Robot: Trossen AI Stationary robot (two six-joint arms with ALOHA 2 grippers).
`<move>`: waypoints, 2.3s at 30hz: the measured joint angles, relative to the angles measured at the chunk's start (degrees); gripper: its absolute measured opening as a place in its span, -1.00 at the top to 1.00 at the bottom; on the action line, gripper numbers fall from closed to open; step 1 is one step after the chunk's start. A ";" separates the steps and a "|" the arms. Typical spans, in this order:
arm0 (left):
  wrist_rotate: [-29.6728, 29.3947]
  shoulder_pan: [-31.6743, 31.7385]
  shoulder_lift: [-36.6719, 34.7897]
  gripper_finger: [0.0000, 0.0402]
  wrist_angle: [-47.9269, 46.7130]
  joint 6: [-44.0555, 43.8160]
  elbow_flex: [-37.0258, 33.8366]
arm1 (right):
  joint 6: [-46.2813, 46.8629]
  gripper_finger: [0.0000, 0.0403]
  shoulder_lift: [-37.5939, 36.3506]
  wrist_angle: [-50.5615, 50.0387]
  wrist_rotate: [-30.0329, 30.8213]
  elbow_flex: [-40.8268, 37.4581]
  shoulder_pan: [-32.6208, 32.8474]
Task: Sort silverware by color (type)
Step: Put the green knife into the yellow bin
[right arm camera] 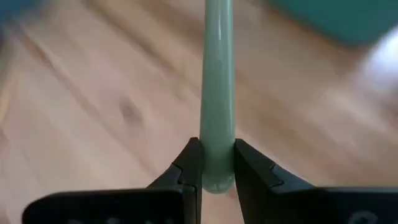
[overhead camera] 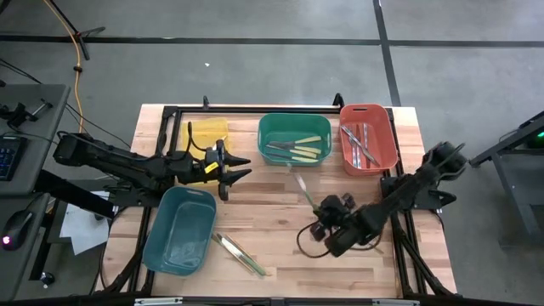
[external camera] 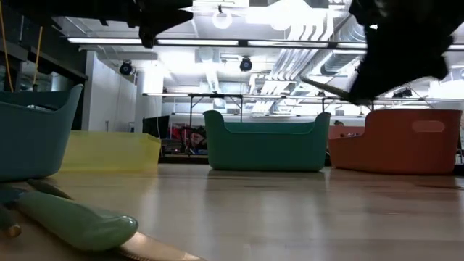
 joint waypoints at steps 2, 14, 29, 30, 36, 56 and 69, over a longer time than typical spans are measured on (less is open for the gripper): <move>-0.05 -0.03 0.02 0.34 0.01 1.09 0.00 | -2.50 0.76 -2.71 9.03 6.90 -5.14 -0.43; -0.12 1.17 3.35 0.34 1.93 4.08 0.02 | -48.85 0.76 -5.66 64.40 12.67 -22.57 -15.48; -0.14 3.18 6.08 0.34 4.96 7.51 0.76 | -76.47 0.76 -5.39 84.38 -3.22 -22.69 -26.42; -0.14 3.18 6.08 0.34 5.00 7.87 0.90 | -77.67 0.76 -5.39 85.75 -5.00 -22.69 -26.97; -0.12 3.14 6.08 0.27 5.76 7.83 0.98 | -79.20 0.76 -5.39 91.25 -16.36 -22.66 -30.53; 4.86 3.11 16.07 -0.20 20.55 3.78 1.07 | -81.90 0.76 1.39 92.36 -25.11 -16.29 -31.03; 7.17 3.11 16.11 -0.18 20.97 3.33 1.07 | -81.89 0.76 2.41 88.63 -28.48 -14.73 -31.05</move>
